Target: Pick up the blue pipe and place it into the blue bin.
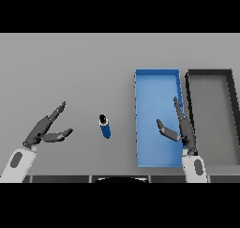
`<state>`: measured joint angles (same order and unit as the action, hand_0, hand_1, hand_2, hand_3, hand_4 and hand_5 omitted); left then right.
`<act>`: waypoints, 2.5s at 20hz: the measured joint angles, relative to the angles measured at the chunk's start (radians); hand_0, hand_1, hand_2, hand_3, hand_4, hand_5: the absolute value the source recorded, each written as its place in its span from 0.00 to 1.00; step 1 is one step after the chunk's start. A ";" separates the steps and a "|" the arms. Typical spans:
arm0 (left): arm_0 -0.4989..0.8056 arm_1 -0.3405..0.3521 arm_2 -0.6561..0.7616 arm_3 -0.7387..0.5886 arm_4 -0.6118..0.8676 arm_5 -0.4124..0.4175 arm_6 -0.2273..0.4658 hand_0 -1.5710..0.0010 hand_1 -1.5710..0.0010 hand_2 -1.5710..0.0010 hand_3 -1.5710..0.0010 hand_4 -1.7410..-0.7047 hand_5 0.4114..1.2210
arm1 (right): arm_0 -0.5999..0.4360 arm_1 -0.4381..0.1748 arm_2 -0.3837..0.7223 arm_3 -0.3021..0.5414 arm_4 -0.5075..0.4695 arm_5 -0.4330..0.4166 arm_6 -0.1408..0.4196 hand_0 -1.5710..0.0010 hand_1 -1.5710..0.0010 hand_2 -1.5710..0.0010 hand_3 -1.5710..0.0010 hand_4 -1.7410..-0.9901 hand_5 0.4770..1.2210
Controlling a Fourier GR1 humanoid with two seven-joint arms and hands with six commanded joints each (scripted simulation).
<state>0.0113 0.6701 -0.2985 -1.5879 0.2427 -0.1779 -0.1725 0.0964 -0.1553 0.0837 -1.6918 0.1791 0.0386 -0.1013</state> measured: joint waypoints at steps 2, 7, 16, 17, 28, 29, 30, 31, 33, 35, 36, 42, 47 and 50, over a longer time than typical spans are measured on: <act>-0.006 -0.020 -0.049 -0.012 -0.017 -0.027 0.046 1.00 1.00 1.00 1.00 0.61 0.11 | 0.005 0.004 0.006 -0.008 0.004 -0.001 -0.003 1.00 1.00 1.00 1.00 0.77 0.19; -0.007 -0.078 -0.153 -0.054 -0.092 -0.028 0.107 1.00 1.00 1.00 1.00 0.58 0.05 | 0.001 0.014 0.003 -0.007 0.002 -0.009 0.011 1.00 1.00 1.00 1.00 0.72 0.18; -0.112 -0.285 -0.231 0.068 -0.168 0.022 0.106 1.00 1.00 1.00 1.00 0.58 0.06 | 0.006 0.010 -0.002 -0.019 -0.007 -0.001 0.043 1.00 1.00 1.00 1.00 0.71 0.20; -0.135 -0.304 -0.229 0.095 -0.169 0.024 0.113 1.00 1.00 1.00 1.00 0.59 0.06 | 0.016 0.004 -0.003 -0.022 -0.007 0.003 0.028 1.00 1.00 1.00 1.00 0.71 0.21; -0.195 -0.430 -0.254 0.247 -0.209 0.043 0.040 1.00 0.97 0.90 0.92 0.54 0.17 | 0.026 -0.002 -0.013 -0.024 -0.005 -0.005 0.002 1.00 1.00 1.00 1.00 0.70 0.24; -0.204 -0.449 -0.243 0.262 -0.190 0.042 0.047 0.99 0.90 0.80 0.82 0.48 0.25 | 0.036 0.002 -0.005 -0.031 -0.001 -0.003 -0.009 1.00 1.00 1.00 1.00 0.70 0.24; -0.198 -0.464 -0.236 0.270 -0.170 0.036 0.035 0.92 0.80 0.69 0.66 0.44 0.40 | 0.026 0.003 -0.011 -0.023 -0.008 -0.003 -0.001 1.00 1.00 1.00 1.00 0.69 0.24; -0.195 -0.481 -0.230 0.280 -0.155 0.035 0.025 0.77 0.65 0.56 0.53 0.36 0.52 | 0.031 -0.001 -0.013 -0.021 -0.009 -0.001 -0.009 1.00 1.00 1.00 1.00 0.69 0.24; -0.196 -0.491 -0.224 0.270 -0.140 0.041 0.036 0.49 0.42 0.36 0.34 0.24 0.69 | 0.019 -0.006 -0.020 -0.012 -0.012 -0.002 0.001 1.00 1.00 1.00 1.00 0.69 0.24; -0.183 -0.496 -0.235 0.274 -0.145 0.032 -0.017 0.32 0.27 0.23 0.24 0.16 0.80 | 0.030 -0.004 -0.014 -0.017 -0.019 0.010 -0.014 1.00 1.00 1.00 1.00 0.68 0.25; -0.178 -0.498 -0.247 0.264 -0.146 0.035 -0.009 0.25 0.21 0.18 0.19 0.18 0.84 | 0.021 0.004 -0.010 -0.014 -0.021 0.009 0.003 1.00 1.00 1.00 1.00 0.68 0.24; -0.164 -0.509 -0.252 0.194 -0.196 0.073 -0.041 0.07 0.06 0.05 0.05 0.25 0.96 | 0.005 -0.002 -0.017 -0.008 -0.033 0.018 0.011 1.00 1.00 1.00 1.00 0.70 0.20; -0.203 -0.545 -0.234 0.113 -0.191 0.073 -0.022 0.02 0.02 0.02 0.02 0.26 0.99 | -0.001 0.006 -0.015 0.002 -0.012 -0.001 0.012 1.00 1.00 1.00 1.00 0.70 0.22; -0.222 -0.547 -0.239 0.044 -0.185 0.046 0.019 0.01 0.01 0.01 0.01 0.27 0.99 | 0.001 -0.003 -0.013 -0.003 -0.005 0.002 0.013 1.00 1.00 1.00 1.00 0.74 0.22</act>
<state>-0.2110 0.1227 -0.5380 -1.5441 0.0577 -0.1323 -0.1538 0.0971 -0.1585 0.0703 -1.6949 0.1741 0.0406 -0.0881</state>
